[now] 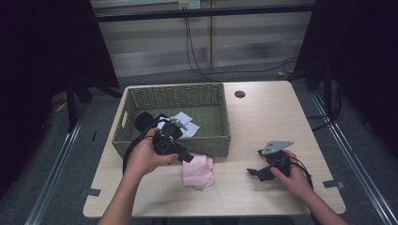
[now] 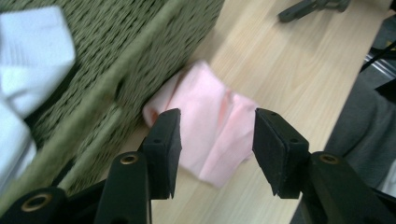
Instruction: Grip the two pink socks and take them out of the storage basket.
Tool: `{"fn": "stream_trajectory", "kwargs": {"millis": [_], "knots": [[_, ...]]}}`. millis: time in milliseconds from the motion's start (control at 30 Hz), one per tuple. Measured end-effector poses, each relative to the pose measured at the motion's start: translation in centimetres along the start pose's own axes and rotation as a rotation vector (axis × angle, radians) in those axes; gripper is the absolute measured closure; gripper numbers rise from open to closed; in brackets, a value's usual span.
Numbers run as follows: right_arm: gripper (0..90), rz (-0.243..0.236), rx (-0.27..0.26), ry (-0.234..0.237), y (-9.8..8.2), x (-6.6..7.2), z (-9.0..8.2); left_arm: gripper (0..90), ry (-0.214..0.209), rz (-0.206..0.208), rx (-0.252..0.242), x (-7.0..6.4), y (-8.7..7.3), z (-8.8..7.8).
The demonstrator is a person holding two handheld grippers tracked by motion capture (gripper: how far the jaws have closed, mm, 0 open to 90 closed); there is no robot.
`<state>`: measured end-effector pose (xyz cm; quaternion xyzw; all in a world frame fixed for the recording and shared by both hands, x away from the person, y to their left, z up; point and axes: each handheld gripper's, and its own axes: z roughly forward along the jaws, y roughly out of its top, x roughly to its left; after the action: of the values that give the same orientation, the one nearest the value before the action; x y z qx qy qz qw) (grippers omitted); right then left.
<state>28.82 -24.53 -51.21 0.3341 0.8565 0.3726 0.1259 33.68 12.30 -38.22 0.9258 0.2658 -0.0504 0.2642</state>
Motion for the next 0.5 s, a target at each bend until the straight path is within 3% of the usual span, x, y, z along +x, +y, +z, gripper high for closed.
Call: {"fn": "stream_trajectory", "kwargs": {"millis": [267,500], "knots": [[10.7,0.002,0.001,-0.003,0.0,0.0,0.0,49.0,0.035,-0.017,0.006,0.6,-2.8,1.1],[10.7,0.003,0.001,-0.001,0.0,0.0,0.0,48.7,0.041,-0.038,-0.003,1.3,-4.3,1.8]]}}
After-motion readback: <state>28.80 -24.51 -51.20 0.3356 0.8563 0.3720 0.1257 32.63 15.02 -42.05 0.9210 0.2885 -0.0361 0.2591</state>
